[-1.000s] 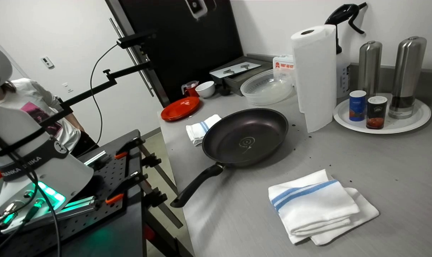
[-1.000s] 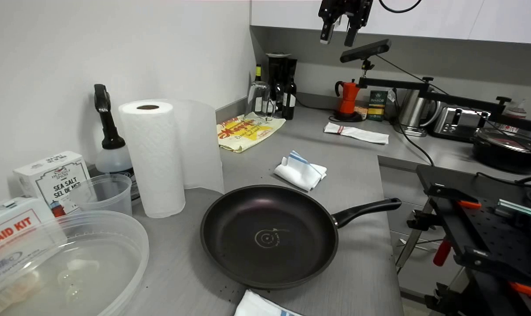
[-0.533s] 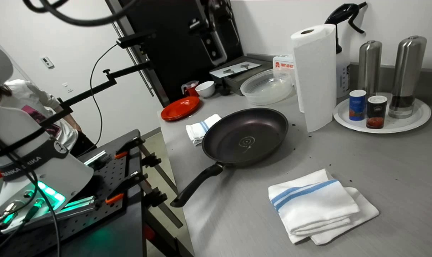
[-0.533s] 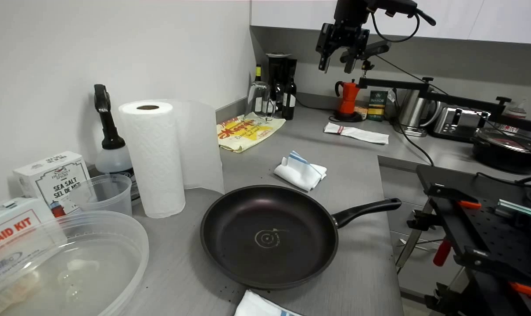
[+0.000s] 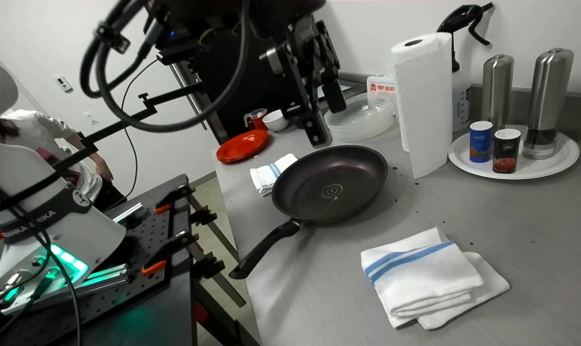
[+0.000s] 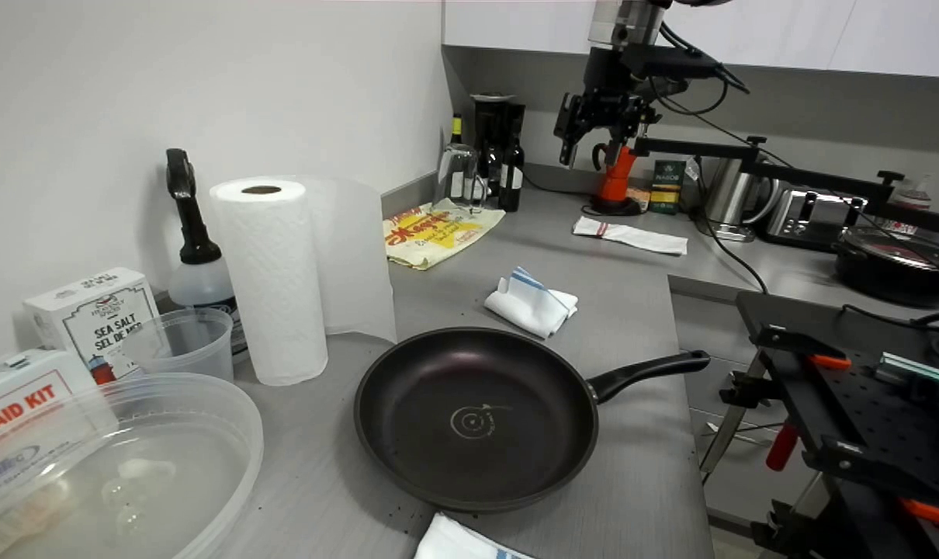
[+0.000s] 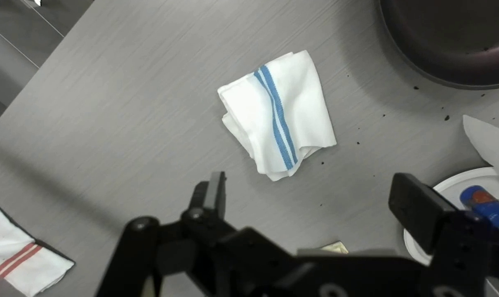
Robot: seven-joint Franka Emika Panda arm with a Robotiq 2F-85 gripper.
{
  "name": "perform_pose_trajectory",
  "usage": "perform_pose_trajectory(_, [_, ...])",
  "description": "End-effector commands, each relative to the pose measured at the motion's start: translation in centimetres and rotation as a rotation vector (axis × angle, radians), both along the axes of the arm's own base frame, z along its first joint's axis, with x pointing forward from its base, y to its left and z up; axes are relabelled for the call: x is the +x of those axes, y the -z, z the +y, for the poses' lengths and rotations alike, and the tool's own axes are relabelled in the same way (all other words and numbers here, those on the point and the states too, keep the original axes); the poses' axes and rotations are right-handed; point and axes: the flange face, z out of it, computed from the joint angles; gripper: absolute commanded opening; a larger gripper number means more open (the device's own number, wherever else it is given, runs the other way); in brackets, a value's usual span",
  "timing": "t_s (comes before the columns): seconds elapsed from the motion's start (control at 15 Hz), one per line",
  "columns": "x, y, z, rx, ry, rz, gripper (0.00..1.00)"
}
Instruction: Wipe the pan with the dish cloth
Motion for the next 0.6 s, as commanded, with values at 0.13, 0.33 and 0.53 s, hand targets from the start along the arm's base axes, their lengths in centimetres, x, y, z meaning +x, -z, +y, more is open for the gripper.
perform_pose_trajectory(0.13, [0.9,4.2,-1.3,0.002,0.037,-0.003,1.00])
perform_pose_trajectory(0.33, [1.2,7.0,-1.7,0.008,0.055,0.000,1.00])
perform_pose_trajectory(0.53, [1.4,9.8,-2.0,0.016,0.075,0.016,1.00])
